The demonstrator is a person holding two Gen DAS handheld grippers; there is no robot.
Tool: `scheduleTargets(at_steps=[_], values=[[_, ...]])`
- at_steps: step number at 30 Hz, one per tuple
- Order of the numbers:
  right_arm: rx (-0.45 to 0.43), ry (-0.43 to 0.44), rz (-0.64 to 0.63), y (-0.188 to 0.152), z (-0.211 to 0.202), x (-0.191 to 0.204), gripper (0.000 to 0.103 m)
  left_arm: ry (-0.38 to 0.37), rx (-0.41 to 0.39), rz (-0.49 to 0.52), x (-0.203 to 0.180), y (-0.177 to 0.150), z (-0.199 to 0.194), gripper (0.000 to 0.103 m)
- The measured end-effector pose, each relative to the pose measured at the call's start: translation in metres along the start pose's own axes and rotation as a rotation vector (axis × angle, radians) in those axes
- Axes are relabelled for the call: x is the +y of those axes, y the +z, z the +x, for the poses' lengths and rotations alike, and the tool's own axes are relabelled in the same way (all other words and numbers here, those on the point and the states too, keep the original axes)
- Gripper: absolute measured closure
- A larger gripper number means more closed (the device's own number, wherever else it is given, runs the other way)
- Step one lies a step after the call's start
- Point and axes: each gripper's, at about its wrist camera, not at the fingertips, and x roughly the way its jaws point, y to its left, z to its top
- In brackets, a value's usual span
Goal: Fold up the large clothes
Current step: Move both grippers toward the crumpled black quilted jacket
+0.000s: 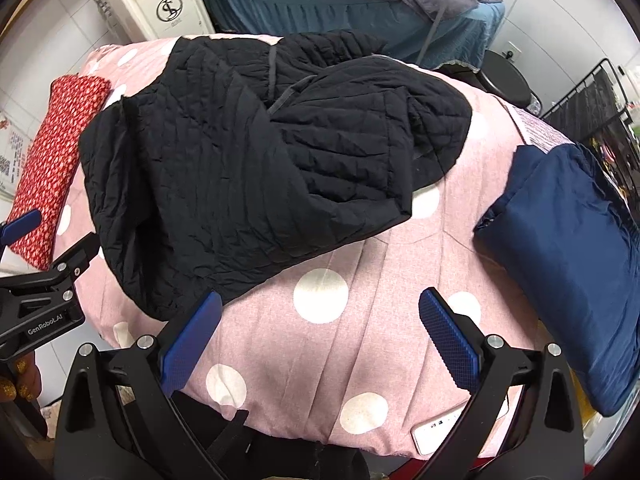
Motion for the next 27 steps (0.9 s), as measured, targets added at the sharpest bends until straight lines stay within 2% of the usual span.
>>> scheduleTargets(at_steps=[14,27], values=[[-0.002,0.007,0.018,0.000,0.001,-0.004,0.006,-0.007,0.008,0.013,-0.003,0.002,0.005,0.006],[0.005,0.069,0.048,0.004,0.007,-0.010,0.006,-0.014,0.030,0.031,-0.009,0.008,0.017,0.006]])
